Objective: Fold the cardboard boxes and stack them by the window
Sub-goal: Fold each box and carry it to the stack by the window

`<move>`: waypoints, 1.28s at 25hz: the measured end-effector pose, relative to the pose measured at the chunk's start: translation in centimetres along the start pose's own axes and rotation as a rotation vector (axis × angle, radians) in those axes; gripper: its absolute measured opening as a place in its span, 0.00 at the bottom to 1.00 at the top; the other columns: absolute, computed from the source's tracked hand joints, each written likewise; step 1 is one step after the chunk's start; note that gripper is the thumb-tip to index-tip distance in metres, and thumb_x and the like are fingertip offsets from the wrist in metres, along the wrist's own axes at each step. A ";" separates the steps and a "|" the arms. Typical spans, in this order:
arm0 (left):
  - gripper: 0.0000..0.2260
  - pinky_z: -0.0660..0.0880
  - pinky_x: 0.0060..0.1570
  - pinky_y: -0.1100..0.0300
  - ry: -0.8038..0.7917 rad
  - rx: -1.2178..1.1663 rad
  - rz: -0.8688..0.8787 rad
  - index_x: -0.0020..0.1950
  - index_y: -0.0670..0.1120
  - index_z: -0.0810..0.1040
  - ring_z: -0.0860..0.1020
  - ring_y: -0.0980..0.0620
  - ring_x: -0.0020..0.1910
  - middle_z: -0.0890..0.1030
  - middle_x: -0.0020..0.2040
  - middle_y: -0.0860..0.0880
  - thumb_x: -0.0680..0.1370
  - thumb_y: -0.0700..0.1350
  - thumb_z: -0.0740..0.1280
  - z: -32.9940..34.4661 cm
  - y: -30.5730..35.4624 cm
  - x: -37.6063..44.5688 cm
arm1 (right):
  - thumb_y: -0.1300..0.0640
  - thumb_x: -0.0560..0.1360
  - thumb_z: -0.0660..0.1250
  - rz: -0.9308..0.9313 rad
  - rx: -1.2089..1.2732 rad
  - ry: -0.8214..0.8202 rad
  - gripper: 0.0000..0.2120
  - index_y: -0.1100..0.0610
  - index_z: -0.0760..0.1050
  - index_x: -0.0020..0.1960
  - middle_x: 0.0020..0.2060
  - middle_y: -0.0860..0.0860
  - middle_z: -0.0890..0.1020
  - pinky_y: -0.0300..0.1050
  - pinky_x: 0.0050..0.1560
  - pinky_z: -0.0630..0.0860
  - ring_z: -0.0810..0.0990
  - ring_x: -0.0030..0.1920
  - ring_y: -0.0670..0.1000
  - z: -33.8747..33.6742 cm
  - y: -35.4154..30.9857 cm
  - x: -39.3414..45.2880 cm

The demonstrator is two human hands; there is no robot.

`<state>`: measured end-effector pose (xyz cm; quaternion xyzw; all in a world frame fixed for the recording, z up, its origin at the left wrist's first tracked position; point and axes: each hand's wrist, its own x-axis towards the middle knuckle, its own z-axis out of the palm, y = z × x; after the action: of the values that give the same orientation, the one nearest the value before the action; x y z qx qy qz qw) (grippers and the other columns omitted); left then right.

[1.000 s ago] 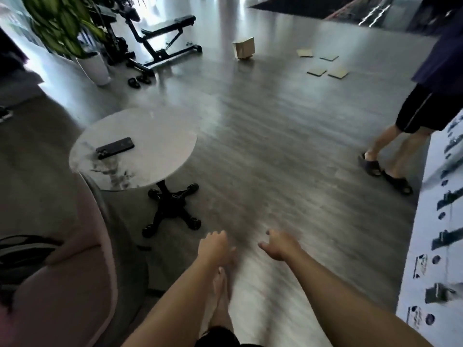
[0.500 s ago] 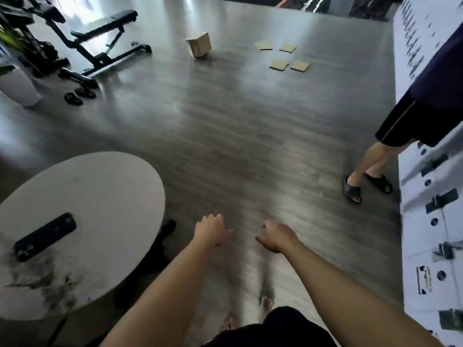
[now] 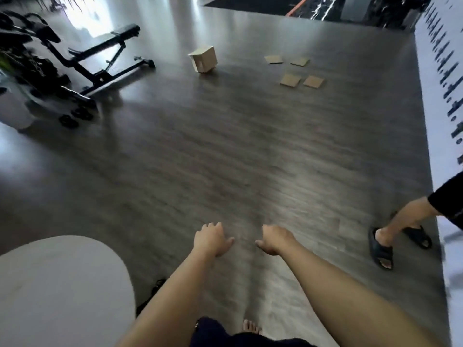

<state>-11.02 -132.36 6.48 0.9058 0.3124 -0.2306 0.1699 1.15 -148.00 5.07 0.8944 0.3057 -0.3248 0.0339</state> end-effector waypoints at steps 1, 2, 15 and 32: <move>0.28 0.69 0.64 0.48 -0.002 -0.010 -0.010 0.70 0.46 0.70 0.70 0.43 0.68 0.74 0.68 0.44 0.78 0.63 0.62 -1.5 -0.2 2.1 | 0.40 0.79 0.61 -0.013 0.002 0.004 0.25 0.56 0.70 0.68 0.64 0.58 0.76 0.51 0.55 0.74 0.77 0.62 0.60 -2.2 -0.6 2.2; 0.28 0.69 0.64 0.48 -0.014 -0.014 -0.022 0.70 0.46 0.70 0.70 0.43 0.68 0.74 0.68 0.44 0.78 0.63 0.62 -2.6 -0.5 4.2 | 0.40 0.79 0.61 -0.021 0.002 -0.001 0.26 0.56 0.70 0.69 0.64 0.58 0.76 0.52 0.56 0.75 0.76 0.62 0.60 -3.8 -1.2 4.5; 0.28 0.70 0.66 0.49 -0.048 0.084 0.093 0.71 0.45 0.71 0.71 0.43 0.69 0.74 0.69 0.44 0.78 0.63 0.63 -22.9 -0.4 38.1 | 0.38 0.79 0.61 0.137 0.167 0.052 0.27 0.55 0.70 0.69 0.65 0.58 0.77 0.52 0.57 0.74 0.77 0.63 0.60 -25.8 -5.0 32.1; 0.25 0.71 0.64 0.50 -0.031 0.010 0.055 0.68 0.46 0.72 0.73 0.42 0.67 0.76 0.66 0.44 0.77 0.60 0.63 -44.3 11.2 73.9 | 0.40 0.77 0.64 0.106 0.118 0.006 0.26 0.57 0.73 0.67 0.64 0.59 0.78 0.50 0.58 0.75 0.78 0.62 0.60 -53.6 2.9 68.9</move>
<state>61.61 -84.69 6.60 0.9113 0.2833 -0.2413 0.1764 74.31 -100.34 5.37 0.9107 0.2384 -0.3373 -0.0025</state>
